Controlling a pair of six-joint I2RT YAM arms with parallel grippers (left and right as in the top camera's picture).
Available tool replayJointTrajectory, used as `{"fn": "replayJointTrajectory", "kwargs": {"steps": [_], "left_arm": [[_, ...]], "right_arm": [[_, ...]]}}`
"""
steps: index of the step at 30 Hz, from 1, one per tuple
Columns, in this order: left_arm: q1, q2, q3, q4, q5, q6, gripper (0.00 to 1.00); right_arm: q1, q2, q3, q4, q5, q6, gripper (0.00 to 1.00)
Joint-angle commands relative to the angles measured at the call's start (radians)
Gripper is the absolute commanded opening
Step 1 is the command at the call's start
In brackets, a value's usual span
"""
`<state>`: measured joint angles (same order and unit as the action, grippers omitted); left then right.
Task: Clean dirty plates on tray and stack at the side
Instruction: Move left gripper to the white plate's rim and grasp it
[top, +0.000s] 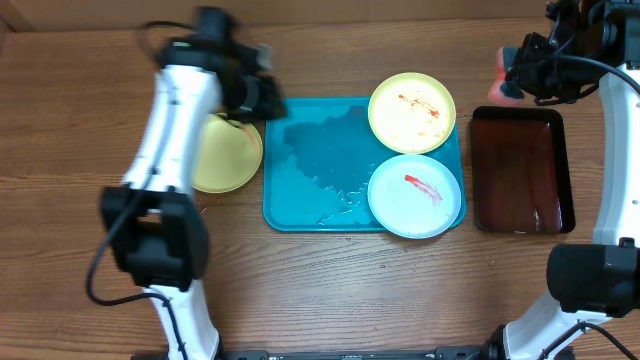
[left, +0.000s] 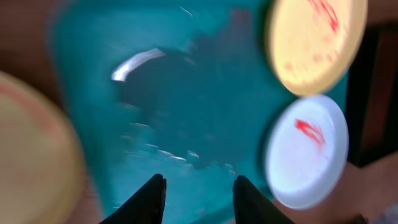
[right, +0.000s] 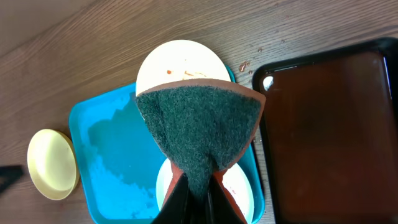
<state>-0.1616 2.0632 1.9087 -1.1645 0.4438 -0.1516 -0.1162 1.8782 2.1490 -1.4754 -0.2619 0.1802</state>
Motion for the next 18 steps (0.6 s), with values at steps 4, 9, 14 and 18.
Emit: {"fn": "replayJointTrajectory", "kwargs": {"steps": [4, 9, 14, 18], "left_arm": [[-0.271, 0.004, -0.062, -0.035, -0.135, -0.24, 0.45], [-0.377, 0.004, -0.074, -0.067, -0.131, -0.356, 0.49], [-0.469, 0.005, -0.109, -0.037, -0.137, -0.446, 0.49], [-0.507, 0.005, -0.178, -0.003, -0.128, -0.522, 0.49]], "right_arm": [[0.003, -0.02, 0.018, 0.002, 0.0, -0.026, 0.04], [0.003, -0.02, 0.018, -0.003, 0.0, -0.026, 0.04], [0.003, -0.02, 0.018, -0.008, 0.0, -0.026, 0.04], [0.003, -0.02, 0.018, -0.023, 0.0, -0.033, 0.04]]}}
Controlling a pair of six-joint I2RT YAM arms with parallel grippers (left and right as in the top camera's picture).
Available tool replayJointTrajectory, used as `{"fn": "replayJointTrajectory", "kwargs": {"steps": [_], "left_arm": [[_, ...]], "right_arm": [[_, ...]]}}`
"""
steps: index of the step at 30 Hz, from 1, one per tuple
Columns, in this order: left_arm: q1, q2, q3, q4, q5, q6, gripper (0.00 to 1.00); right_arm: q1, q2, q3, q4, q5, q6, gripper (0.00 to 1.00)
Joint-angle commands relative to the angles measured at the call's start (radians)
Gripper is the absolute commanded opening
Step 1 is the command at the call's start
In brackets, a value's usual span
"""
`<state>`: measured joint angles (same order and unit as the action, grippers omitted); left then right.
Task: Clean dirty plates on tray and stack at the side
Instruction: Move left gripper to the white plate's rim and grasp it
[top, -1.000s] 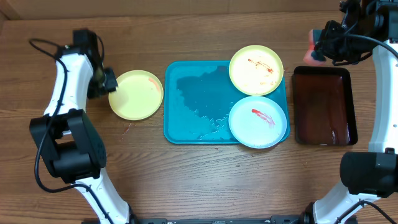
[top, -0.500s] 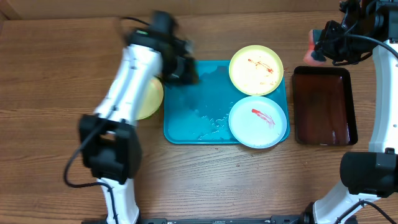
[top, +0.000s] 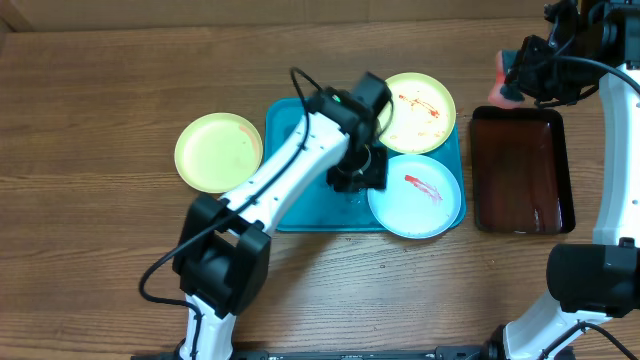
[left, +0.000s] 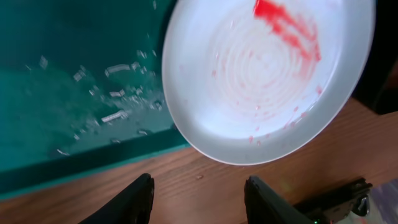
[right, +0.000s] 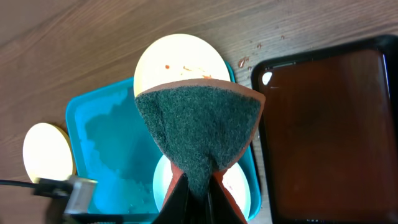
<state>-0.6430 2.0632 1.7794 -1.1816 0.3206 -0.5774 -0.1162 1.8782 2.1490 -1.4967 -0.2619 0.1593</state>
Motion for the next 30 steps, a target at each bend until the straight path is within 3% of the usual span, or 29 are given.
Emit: {"fn": "replayJointTrajectory", "kwargs": {"steps": [1, 9, 15, 30], "left_arm": [[-0.03, 0.005, -0.071, 0.032, -0.001, -0.114, 0.48], [-0.046, 0.005, -0.211, 0.238, 0.133, -0.151, 0.36], [-0.05, 0.005, -0.272, 0.266, 0.144, -0.175, 0.29], [-0.065, 0.015, -0.273, 0.335, -0.039, -0.217, 0.31]], "right_arm": [[0.003, -0.02, 0.018, -0.005, 0.0, -0.012, 0.04], [0.003, -0.02, 0.018, -0.01, 0.0, -0.03, 0.04], [0.003, -0.02, 0.018, -0.009, 0.0, -0.032, 0.04], [0.003, -0.02, 0.018, -0.011, 0.0, -0.034, 0.04]]}}
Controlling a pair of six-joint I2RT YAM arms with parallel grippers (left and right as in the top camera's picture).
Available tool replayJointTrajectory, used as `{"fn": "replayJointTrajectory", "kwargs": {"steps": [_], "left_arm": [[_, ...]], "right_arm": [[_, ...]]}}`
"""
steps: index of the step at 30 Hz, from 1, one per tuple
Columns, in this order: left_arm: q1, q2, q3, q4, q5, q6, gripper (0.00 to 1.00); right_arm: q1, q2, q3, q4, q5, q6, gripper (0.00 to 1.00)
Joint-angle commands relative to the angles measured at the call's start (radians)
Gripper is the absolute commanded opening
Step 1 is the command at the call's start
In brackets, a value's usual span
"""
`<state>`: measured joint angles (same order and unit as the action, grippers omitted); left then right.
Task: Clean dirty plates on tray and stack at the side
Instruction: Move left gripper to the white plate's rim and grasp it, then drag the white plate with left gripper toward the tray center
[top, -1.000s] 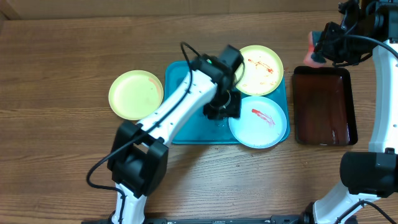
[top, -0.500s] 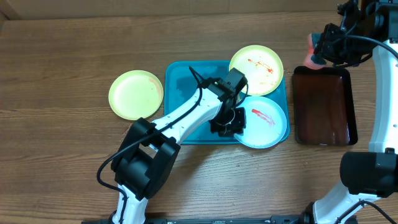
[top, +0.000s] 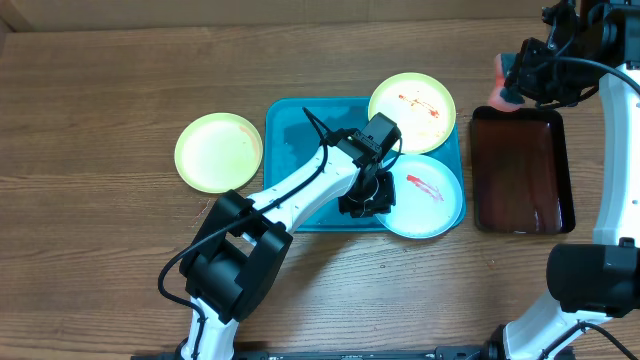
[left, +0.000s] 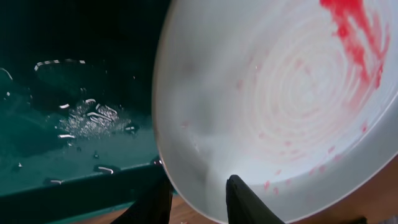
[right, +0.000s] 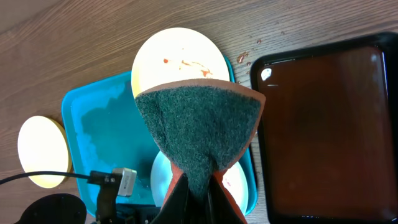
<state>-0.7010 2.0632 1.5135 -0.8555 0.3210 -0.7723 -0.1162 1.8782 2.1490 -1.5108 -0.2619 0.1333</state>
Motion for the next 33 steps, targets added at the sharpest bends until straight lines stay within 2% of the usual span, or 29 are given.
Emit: {"fn": "replayJointTrajectory", "kwargs": {"steps": [1, 5, 12, 21, 23, 28, 33], "left_arm": [[-0.007, 0.022, -0.007, 0.011, -0.037, -0.021, 0.31], [-0.006, 0.043, -0.007, 0.01, -0.006, -0.021, 0.26], [-0.006, 0.043, -0.007, 0.016, -0.008, -0.02, 0.05], [0.077, 0.035, -0.005, 0.016, -0.028, 0.002, 0.04], [0.109, 0.031, 0.004, 0.015, -0.045, 0.039, 0.04], [0.194, 0.029, 0.062, -0.02, -0.111, 0.223, 0.04], [0.257, 0.029, 0.095, -0.111, -0.32, 0.439, 0.04]], "right_arm": [[0.003, -0.02, 0.018, 0.001, 0.0, -0.008, 0.04], [0.003, -0.02, 0.018, -0.002, 0.0, -0.011, 0.04], [0.003, -0.02, 0.018, -0.002, 0.0, -0.011, 0.04], [0.003, -0.02, 0.018, -0.002, 0.0, -0.011, 0.04], [0.003, -0.02, 0.018, -0.002, 0.0, -0.011, 0.04], [0.011, -0.02, 0.017, -0.002, -0.002, -0.011, 0.04], [0.039, -0.02, 0.017, -0.002, -0.012, -0.011, 0.04]]}}
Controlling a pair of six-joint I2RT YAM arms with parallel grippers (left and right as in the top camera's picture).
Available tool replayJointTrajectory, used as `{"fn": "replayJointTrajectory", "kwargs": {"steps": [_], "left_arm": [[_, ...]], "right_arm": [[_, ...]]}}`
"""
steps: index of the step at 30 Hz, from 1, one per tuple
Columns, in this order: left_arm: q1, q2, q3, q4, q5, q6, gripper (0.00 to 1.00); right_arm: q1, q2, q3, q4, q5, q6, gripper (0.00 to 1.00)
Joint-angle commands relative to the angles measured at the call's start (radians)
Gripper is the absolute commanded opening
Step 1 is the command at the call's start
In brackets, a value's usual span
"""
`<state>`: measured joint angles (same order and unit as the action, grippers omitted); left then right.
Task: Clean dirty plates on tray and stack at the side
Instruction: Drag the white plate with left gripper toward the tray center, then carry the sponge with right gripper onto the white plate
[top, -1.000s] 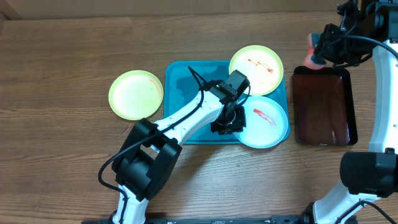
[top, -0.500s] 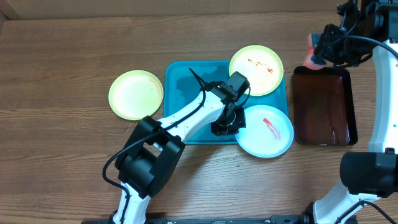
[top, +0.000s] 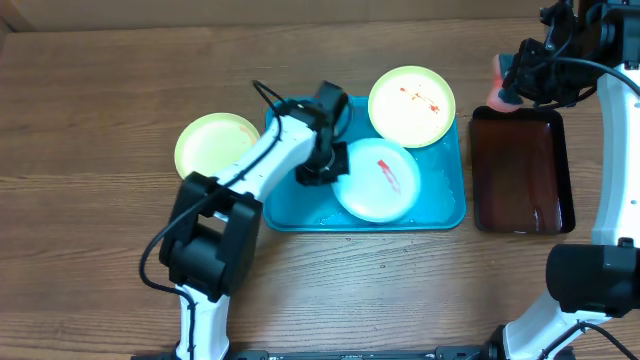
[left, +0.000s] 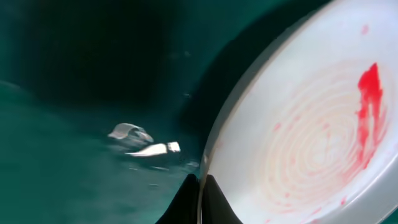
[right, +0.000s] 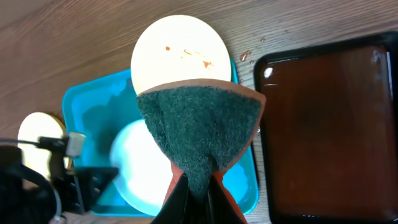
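Observation:
A white plate (top: 378, 181) with a red smear lies in the middle of the blue tray (top: 290, 205); my left gripper (top: 312, 172) is shut on its left rim, the rim (left: 214, 140) pinched between the black fingers (left: 186, 199). A yellow plate (top: 412, 109) with red stains rests on the tray's back right corner. Another yellow plate (top: 215, 151) sits on the table left of the tray. High at the back right, my right gripper (top: 512, 77) is shut on a green and orange sponge (right: 199, 121).
A dark brown tray (top: 521, 170) stands right of the blue tray. Water drops (left: 143, 140) lie on the blue tray's floor. Bare wooden table (top: 90, 260) surrounds the trays.
The left gripper has shut on the white plate's rim, and the plate now lies in the tray's middle instead of its front right corner. The right arm holds still with the sponge.
My left gripper was open near the yellow plate left of the tray. Then it was over the tray by the white plate, then open at that plate's rim. Now it grips the rim and the plate sits mid-tray. The right gripper held the sponge throughout.

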<state>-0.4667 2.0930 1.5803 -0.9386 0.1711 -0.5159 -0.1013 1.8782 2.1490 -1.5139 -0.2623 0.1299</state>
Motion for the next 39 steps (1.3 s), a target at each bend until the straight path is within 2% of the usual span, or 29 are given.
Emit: {"fn": "replayJointTrajectory", "kwargs": {"steps": [1, 5, 8, 9, 13, 15, 18, 20, 21, 22, 23, 29, 34, 39], "left_arm": [[0.03, 0.0, 0.024, -0.038, -0.225, 0.212, 0.04], [0.043, 0.0, -0.005, -0.034, -0.42, 0.299, 0.04], [0.043, 0.0, -0.008, -0.013, -0.448, 0.323, 0.04], [0.043, 0.0, -0.008, -0.007, -0.446, 0.322, 0.14], [0.043, 0.0, -0.008, 0.001, -0.371, 0.301, 0.74], [0.046, 0.0, -0.008, -0.01, -0.282, 0.246, 0.81], [0.054, 0.0, -0.008, -0.054, -0.142, 0.142, 0.76], [0.061, 0.0, -0.008, -0.113, -0.117, -0.012, 0.7], [0.063, 0.0, -0.009, -0.132, -0.111, -0.068, 0.64], [0.063, 0.0, -0.01, -0.142, -0.103, -0.104, 0.59], [0.063, 0.0, -0.012, -0.142, -0.097, -0.123, 0.58], [0.064, 0.0, -0.037, -0.074, -0.143, -0.162, 0.55], [0.069, 0.0, -0.04, -0.047, -0.219, -0.162, 0.45], [0.076, 0.0, -0.04, -0.029, -0.257, -0.161, 0.42]], "right_arm": [[0.034, -0.02, 0.017, 0.001, -0.012, -0.008, 0.04], [0.071, -0.019, 0.015, 0.003, -0.011, -0.008, 0.04], [0.093, -0.019, 0.008, 0.012, -0.011, -0.007, 0.04], [0.098, -0.019, 0.003, 0.016, -0.011, -0.007, 0.04], [0.106, -0.019, -0.01, 0.024, -0.009, -0.003, 0.04], [0.106, -0.019, -0.016, 0.026, -0.009, -0.003, 0.04], [0.106, -0.019, -0.023, 0.027, -0.008, -0.003, 0.04], [0.106, -0.019, -0.023, 0.02, -0.008, -0.003, 0.04], [0.106, -0.019, -0.023, 0.019, -0.008, -0.003, 0.04], [0.106, -0.019, -0.023, 0.019, -0.008, -0.004, 0.04], [0.106, -0.019, -0.023, 0.019, -0.008, -0.004, 0.04], [0.106, -0.019, -0.023, 0.016, -0.008, -0.004, 0.04], [0.108, -0.019, -0.023, 0.016, -0.008, -0.004, 0.04], [0.113, -0.019, -0.023, 0.016, -0.008, -0.004, 0.04]]}}
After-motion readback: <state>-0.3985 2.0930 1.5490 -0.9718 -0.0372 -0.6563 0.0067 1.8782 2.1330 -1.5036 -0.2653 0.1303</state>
